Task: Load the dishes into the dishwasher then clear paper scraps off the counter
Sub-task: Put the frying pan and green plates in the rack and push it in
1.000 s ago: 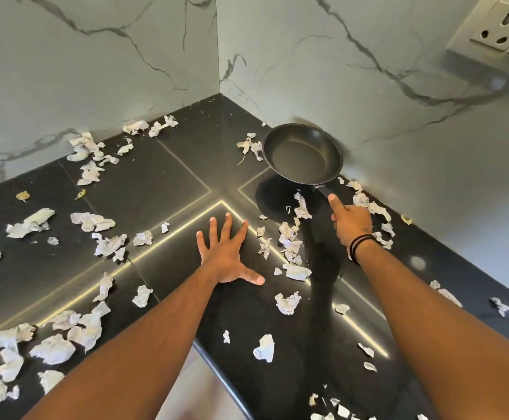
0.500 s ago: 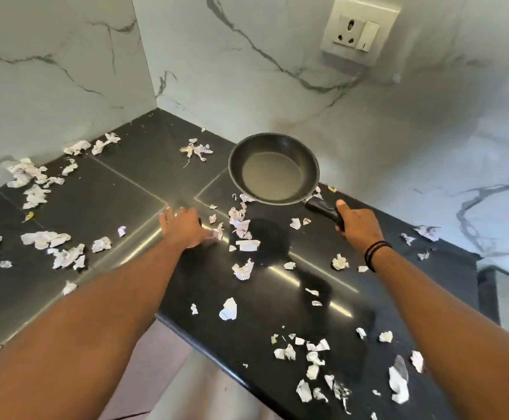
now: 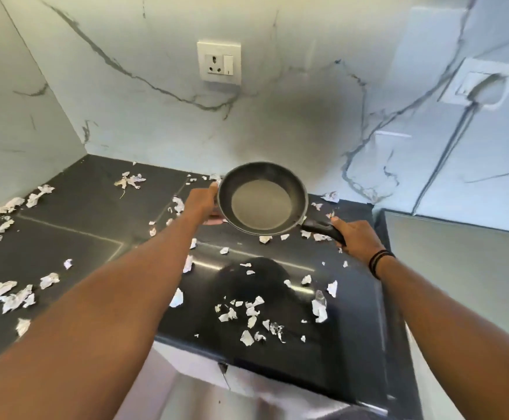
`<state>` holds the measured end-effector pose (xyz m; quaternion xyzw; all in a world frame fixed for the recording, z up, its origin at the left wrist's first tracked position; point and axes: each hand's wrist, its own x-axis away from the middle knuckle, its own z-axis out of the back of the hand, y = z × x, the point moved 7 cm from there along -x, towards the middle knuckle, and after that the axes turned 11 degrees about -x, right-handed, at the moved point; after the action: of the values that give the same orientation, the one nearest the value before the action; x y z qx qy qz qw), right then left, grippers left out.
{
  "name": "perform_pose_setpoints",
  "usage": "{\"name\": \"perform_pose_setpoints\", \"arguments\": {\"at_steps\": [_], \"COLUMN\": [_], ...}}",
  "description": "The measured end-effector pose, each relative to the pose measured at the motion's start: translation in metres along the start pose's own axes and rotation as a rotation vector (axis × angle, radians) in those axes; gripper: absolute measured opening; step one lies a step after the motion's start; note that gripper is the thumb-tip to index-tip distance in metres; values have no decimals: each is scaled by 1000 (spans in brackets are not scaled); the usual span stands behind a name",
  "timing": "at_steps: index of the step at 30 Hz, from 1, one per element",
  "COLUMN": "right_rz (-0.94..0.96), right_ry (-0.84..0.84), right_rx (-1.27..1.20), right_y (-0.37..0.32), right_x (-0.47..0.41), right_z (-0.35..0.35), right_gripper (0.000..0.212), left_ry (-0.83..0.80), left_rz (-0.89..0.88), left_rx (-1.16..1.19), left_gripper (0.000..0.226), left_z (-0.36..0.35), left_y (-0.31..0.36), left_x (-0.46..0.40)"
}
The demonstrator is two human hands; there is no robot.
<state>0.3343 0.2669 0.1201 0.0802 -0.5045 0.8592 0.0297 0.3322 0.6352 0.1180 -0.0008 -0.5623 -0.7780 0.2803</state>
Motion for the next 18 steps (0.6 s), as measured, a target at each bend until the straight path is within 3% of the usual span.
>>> {"name": "perform_pose_setpoints", "arguments": {"at_steps": [4,8,13,18], "right_rz": [-34,-29,-131,-253], "right_ry": [52,170,268,376], "right_rx": [-110,-75,-99,-174], "right_y": [41,96,182,261], "right_x": [38,83,159,246], "right_z": [60,125,204,272], "right_gripper": [28,65,68,58], "left_ry": [-36,-134,-292,-498], "left_rz": [-97,-193,-311,-404], "left_rx": [-55,-201,-432,-425], "left_gripper": [29,24,15,7], "left_z": [-60,-137,-253,-370], "left_y": [29,39,39,64], "left_x": [40,80,113,221]}}
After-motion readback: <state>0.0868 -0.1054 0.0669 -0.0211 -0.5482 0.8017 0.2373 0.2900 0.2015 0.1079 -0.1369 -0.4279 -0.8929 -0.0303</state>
